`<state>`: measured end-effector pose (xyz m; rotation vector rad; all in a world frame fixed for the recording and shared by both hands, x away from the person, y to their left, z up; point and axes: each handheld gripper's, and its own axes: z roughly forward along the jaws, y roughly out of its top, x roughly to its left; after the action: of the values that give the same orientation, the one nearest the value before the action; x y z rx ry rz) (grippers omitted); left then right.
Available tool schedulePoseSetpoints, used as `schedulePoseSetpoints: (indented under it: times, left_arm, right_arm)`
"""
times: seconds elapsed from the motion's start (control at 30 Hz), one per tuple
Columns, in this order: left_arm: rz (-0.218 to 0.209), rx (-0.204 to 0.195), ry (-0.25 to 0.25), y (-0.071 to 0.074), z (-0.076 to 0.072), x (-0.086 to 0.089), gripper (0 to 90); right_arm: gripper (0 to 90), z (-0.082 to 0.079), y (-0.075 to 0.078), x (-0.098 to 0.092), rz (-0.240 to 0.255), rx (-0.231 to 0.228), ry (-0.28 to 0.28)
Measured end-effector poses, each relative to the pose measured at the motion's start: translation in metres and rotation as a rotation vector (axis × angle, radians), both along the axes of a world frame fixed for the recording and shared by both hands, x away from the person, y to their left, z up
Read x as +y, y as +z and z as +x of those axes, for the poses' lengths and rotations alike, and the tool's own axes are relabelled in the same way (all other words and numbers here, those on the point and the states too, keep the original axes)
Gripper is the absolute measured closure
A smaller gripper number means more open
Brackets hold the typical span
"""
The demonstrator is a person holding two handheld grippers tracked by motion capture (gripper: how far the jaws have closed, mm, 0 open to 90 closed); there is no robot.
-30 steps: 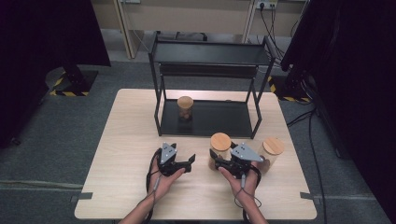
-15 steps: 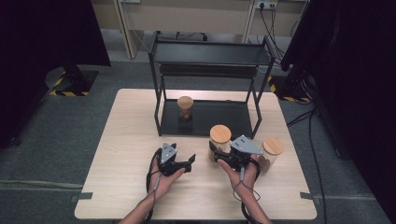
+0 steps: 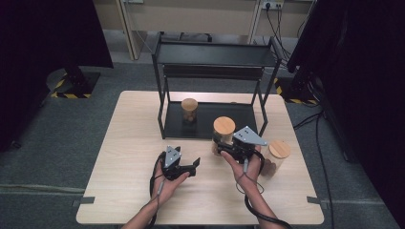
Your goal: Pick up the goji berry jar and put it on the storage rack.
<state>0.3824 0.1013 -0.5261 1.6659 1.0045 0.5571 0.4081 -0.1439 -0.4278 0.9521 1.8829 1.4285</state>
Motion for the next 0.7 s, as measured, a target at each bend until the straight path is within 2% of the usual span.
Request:
schedulePoseSetpoints:
  times: [0.7]
  left_arm:
    - [0.006, -0.004, -0.003, 0.0, 0.0, -0.001, 6.9]
  right_arm:
    - [25.1, 0.033, 0.008, 0.013, -0.009, 0.015, -0.025]
